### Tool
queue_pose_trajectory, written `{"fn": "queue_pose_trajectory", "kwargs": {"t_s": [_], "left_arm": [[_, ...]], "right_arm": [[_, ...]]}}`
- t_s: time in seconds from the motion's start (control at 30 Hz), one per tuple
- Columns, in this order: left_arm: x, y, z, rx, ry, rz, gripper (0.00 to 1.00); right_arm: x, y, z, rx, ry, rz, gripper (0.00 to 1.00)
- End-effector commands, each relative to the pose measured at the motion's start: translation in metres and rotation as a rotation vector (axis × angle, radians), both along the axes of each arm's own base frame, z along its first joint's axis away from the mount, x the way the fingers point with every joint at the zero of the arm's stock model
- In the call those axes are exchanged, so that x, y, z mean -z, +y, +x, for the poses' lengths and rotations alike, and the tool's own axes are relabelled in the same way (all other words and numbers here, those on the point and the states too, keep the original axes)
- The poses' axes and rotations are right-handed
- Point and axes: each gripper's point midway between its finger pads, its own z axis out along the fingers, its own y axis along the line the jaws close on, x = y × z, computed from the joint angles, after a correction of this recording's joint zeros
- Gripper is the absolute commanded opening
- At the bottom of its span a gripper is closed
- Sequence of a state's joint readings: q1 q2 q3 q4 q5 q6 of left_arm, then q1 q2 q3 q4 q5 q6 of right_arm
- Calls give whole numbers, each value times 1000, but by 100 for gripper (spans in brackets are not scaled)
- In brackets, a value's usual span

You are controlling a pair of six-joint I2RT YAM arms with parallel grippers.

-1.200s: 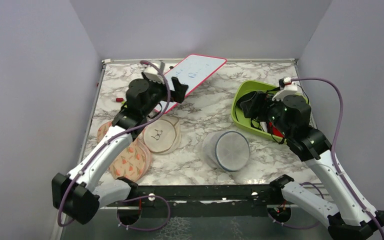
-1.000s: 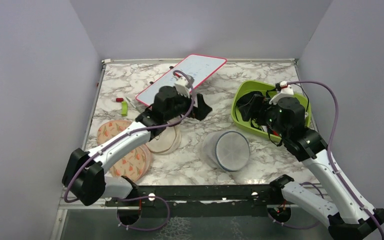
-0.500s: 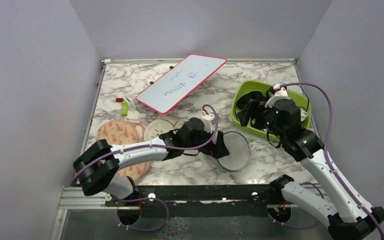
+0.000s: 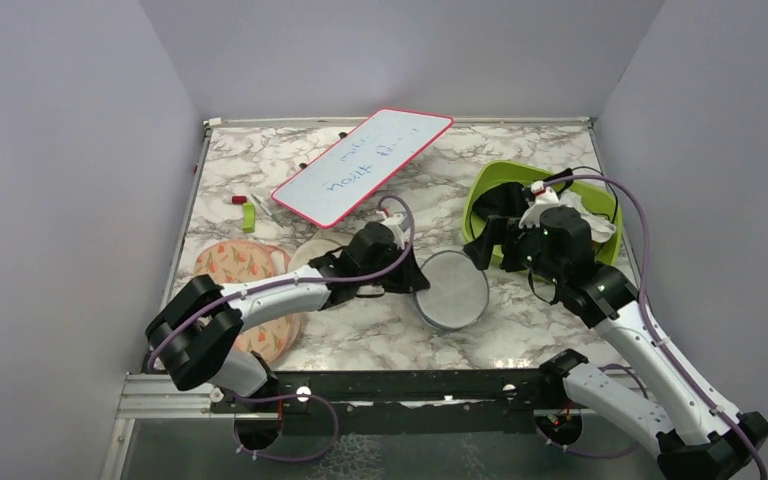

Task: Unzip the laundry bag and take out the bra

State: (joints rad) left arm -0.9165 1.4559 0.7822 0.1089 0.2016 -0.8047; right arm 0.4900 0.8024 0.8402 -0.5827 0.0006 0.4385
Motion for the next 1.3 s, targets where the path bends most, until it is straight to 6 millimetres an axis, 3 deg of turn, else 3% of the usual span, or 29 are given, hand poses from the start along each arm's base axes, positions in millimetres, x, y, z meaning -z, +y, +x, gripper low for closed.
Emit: {"fn": "queue_pose_trajectory", "kwargs": {"t_s": [0.0,0.13,0.23,0.4,0.5,0.57,0.7,0.9,1.0,1.27], "left_arm": [[-15,30,25,-68,59,-119,0],[-20,54,35,-111,87,-168,0],[-24,65,38,-122,109,-199,0],[-27,83,44,-170,146,-258,0],[-30,91,48,-188,166,-296,0],[-32,94,51,-192,175,-314,0],[-40,98,55,-194,173,-336,0],[-45,102,55,-199,163,-337,0],[-44,104,53,-202,165,-337,0],[-44,104,55,-203,162,-342,0]], "right_arm": [[12,24,-9,-136,33,44,100],[27,51,-19,-286,71,109,100],[30,71,-31,-416,66,192,94],[26,84,-57,-624,-25,236,85],[23,82,-68,-682,-114,234,87],[22,78,-68,-649,-171,249,91],[30,70,-64,-542,-302,339,90],[49,56,-60,-448,-464,381,75],[55,54,-58,-450,-499,349,60],[86,68,-57,-547,-382,293,48]]}}
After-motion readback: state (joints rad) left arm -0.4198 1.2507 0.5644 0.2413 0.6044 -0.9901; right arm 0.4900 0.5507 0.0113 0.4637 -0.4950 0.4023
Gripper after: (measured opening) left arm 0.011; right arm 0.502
